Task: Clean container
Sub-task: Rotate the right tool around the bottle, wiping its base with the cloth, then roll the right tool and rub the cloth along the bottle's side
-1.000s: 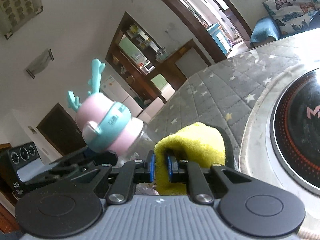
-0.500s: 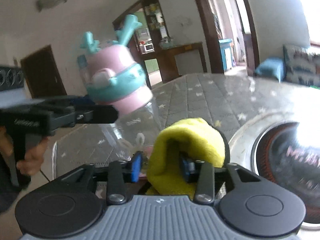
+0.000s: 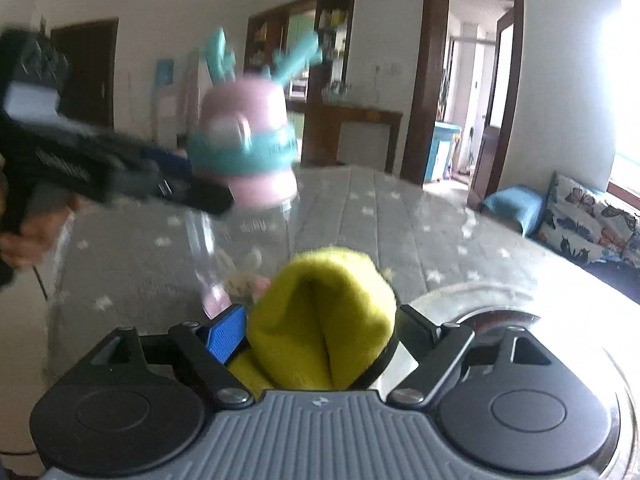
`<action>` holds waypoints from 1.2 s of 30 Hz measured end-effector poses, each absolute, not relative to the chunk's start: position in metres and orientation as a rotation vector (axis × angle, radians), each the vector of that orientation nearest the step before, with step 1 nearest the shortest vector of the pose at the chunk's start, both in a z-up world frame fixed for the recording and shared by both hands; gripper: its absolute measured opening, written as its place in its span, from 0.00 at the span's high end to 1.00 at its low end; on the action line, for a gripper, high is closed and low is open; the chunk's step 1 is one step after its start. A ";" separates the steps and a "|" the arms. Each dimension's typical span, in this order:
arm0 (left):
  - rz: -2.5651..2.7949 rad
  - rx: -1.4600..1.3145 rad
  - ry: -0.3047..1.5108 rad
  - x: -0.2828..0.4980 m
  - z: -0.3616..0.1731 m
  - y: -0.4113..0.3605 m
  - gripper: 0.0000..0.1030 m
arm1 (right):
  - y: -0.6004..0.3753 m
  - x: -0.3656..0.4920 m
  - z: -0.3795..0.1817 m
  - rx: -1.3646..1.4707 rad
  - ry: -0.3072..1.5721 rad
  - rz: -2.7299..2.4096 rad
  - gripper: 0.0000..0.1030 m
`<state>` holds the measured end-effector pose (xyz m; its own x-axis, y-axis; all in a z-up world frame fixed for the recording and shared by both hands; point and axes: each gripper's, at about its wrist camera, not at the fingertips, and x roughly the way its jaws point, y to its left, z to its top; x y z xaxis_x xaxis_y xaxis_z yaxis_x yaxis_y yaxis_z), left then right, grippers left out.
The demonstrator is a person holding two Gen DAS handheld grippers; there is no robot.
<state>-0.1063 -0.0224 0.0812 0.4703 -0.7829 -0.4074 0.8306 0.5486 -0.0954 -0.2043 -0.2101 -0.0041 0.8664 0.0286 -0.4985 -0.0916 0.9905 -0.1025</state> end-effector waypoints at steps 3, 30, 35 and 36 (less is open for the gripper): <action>-0.991 0.120 0.434 -0.106 0.081 -0.022 0.25 | -0.206 -0.195 -0.013 -0.099 0.551 0.071 0.20; -0.993 0.072 0.411 -0.109 0.090 -0.011 0.25 | -0.198 -0.230 0.036 0.017 0.369 0.189 0.69; -1.003 0.070 0.413 -0.112 0.091 -0.018 0.25 | -0.185 -0.237 0.021 -0.004 0.422 0.195 0.69; -1.003 0.071 0.412 -0.113 0.091 -0.019 0.24 | -0.182 -0.237 0.017 -0.007 0.434 0.197 0.69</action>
